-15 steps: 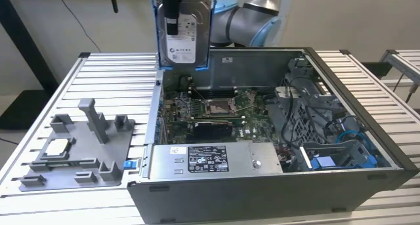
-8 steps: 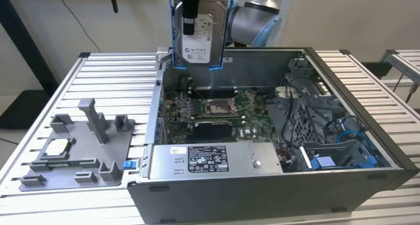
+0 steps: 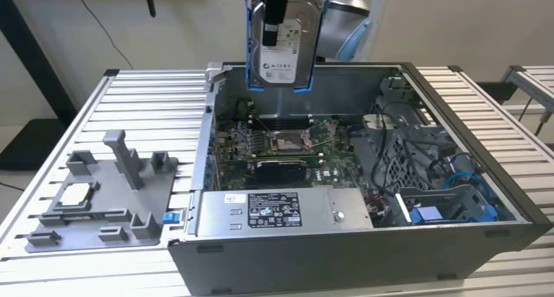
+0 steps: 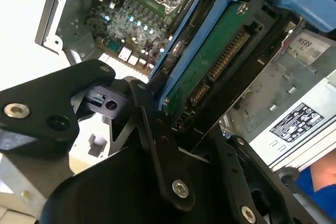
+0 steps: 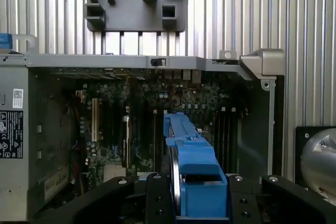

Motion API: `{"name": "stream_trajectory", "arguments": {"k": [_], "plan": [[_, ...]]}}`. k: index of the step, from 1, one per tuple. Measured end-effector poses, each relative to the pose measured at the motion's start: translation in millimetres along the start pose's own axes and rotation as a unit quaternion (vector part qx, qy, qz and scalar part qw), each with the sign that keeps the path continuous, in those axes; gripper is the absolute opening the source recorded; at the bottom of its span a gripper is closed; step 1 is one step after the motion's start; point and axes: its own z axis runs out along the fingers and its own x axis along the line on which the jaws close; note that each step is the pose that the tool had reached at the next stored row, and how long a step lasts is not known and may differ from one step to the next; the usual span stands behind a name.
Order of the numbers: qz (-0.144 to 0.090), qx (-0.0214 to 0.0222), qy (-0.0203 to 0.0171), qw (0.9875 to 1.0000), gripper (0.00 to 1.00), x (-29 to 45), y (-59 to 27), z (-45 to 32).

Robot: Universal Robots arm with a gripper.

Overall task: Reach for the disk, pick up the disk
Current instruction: 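Pick up the disk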

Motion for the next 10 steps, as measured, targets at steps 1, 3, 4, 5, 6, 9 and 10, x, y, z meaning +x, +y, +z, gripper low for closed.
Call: {"name": "stream_trajectory", "arguments": {"k": [1,3,4,5,6,9,10], "plan": [[0.0,0.0,0.0,1.0,0.0,0.1,-3.8,-0.2],[0.0,-0.0001,0.0001,1.0,0.0,0.3,-10.6,-0.7],[0.0,-0.0001,0.0001,1.0,0.0,0.3,-13.2,-0.8],[0.0,-0.0001,0.0,1.0,0.0,0.4,-16.4,-1.0],[0.0,-0.0001,0.0001,1.0,0.0,0.5,-19.4,-1.1],[0.0,-0.0002,0.0,1.0,0.0,0.9,-27.3,-1.6],[0.0,-0.0002,0.0,1.0,0.0,0.9,-29.4,-1.7]]}}
